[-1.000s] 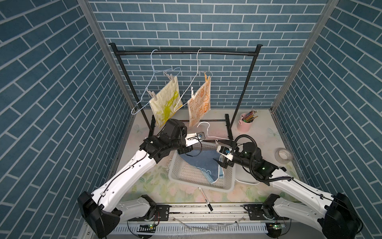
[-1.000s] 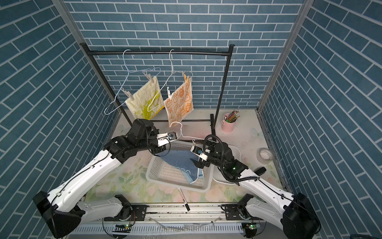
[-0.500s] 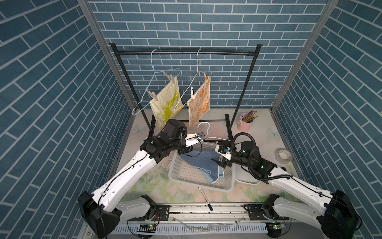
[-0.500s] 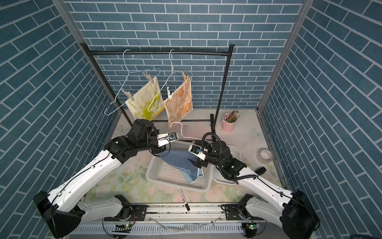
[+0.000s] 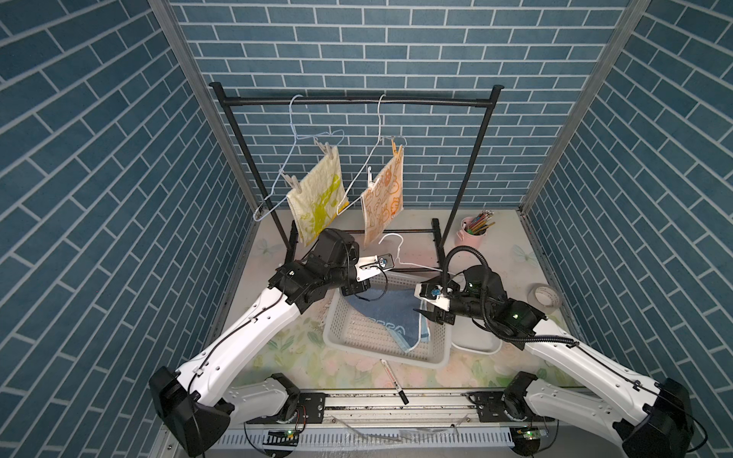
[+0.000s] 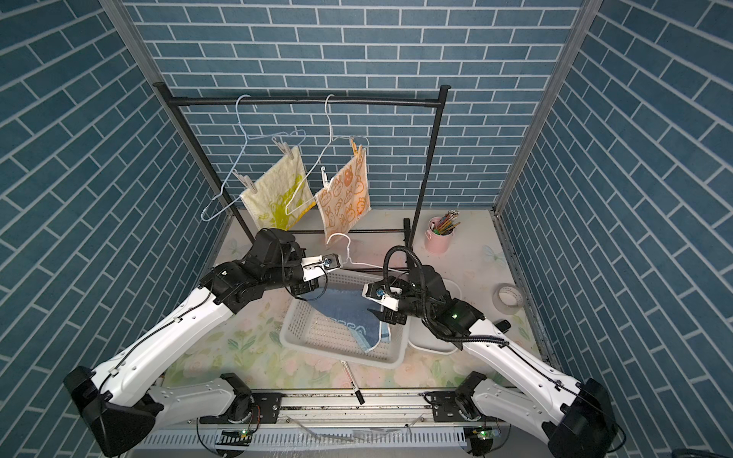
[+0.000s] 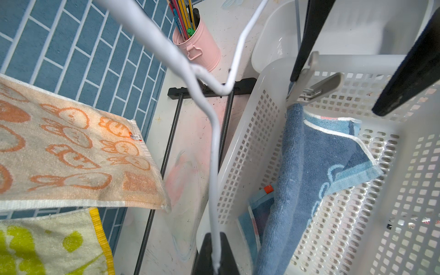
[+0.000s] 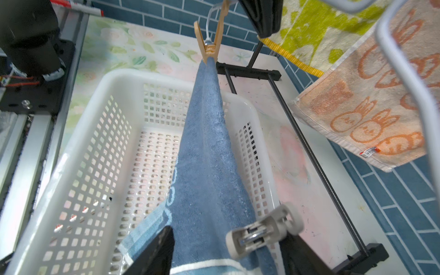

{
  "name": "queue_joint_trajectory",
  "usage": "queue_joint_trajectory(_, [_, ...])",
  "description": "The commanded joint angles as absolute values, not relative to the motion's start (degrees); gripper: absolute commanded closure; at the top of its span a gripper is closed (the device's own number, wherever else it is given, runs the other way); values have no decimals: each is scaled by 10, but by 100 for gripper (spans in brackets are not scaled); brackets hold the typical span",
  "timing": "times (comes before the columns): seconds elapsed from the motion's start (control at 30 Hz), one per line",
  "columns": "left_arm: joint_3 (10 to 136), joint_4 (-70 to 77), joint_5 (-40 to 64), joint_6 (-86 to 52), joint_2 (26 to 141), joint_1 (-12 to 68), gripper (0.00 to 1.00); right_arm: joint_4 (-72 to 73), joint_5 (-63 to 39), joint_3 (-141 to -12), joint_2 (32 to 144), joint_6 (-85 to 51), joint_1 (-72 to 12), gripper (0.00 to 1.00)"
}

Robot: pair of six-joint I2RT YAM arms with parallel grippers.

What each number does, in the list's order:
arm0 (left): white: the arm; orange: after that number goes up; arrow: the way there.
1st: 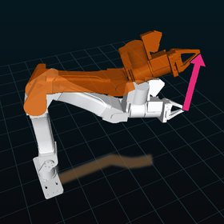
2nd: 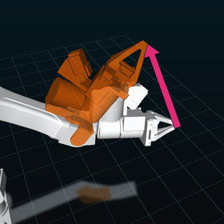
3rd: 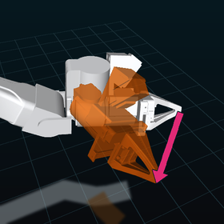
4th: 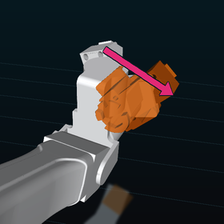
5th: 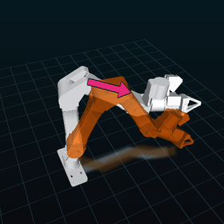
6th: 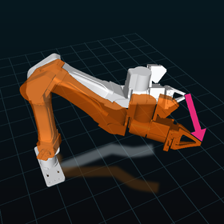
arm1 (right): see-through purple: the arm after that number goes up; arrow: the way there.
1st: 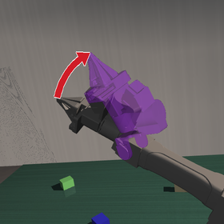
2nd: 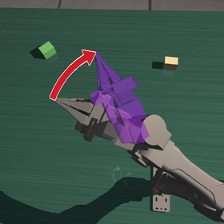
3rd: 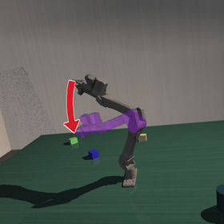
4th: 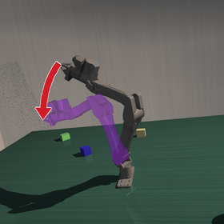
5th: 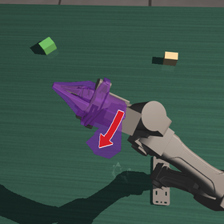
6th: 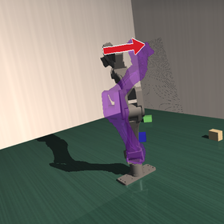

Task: Remove the clothespins securing towels to the hanger
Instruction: Remove the clothespin from the hanger.

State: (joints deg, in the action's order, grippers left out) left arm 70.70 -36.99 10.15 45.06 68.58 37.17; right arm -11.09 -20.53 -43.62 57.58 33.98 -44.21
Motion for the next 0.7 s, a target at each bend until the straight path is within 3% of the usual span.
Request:
queue_joint_trajectory(0.0, [703, -362, 105, 453, 679, 375, 100, -145, -194, -457, 586, 415, -444, 30])
queue_joint_trajectory(0.67, [703, -368, 108, 454, 684, 375, 100, -214, -171, -520, 628, 531, -453, 51])
